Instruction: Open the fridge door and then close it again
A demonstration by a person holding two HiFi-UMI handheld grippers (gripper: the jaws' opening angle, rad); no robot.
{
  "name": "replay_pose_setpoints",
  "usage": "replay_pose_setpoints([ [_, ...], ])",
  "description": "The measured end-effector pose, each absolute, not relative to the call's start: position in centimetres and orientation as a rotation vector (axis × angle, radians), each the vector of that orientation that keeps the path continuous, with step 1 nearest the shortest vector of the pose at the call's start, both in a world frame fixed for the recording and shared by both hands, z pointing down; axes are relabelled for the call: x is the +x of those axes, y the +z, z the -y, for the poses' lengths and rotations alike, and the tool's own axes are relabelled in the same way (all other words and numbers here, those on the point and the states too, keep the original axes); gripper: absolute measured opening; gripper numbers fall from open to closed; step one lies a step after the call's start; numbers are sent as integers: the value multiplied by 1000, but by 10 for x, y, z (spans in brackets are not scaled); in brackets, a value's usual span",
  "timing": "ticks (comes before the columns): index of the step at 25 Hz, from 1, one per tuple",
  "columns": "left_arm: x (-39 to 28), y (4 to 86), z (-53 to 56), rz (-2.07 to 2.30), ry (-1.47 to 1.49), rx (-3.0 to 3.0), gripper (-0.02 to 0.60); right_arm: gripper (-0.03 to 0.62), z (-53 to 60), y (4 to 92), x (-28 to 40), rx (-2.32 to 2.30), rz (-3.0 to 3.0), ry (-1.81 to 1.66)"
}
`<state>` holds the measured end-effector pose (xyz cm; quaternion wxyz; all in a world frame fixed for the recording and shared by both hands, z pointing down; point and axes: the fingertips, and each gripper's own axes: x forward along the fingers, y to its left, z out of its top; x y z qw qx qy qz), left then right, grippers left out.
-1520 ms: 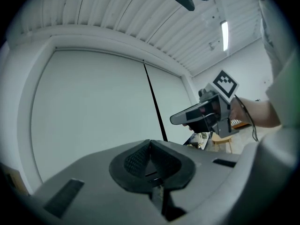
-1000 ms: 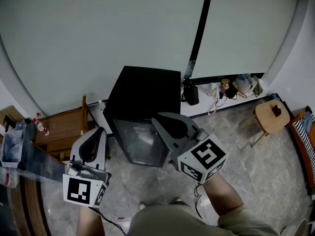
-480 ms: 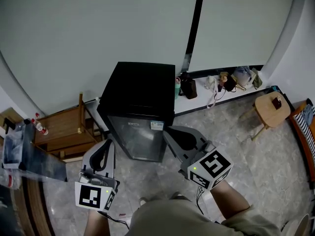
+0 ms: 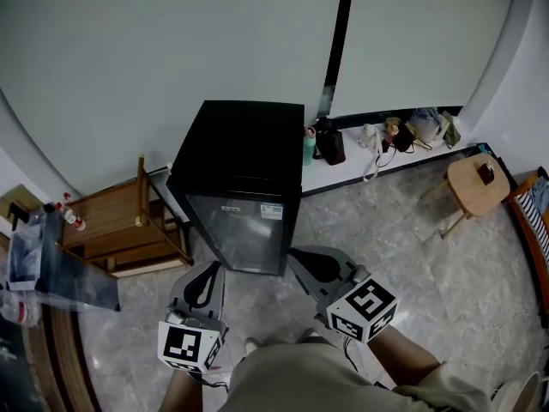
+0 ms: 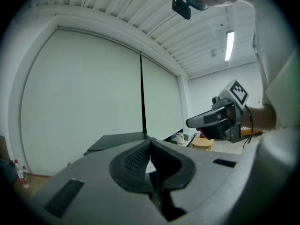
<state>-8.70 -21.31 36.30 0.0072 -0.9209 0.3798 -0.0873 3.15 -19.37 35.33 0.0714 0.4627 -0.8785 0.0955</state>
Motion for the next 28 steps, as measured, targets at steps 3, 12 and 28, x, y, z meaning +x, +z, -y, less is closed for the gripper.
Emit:
replay_pose_setpoints([
  [3, -82, 372, 206, -1186, -298, -2904, 8, -3, 186, 364, 32, 1369, 2638, 346],
  [12, -74, 371, 197, -1137, -315, -2929, 8, -3, 175, 368, 34, 1389, 2605, 335],
  [28, -66, 361, 189, -1057, -281, -2989, 8, -3, 162, 369, 43, 1456, 2546, 310],
])
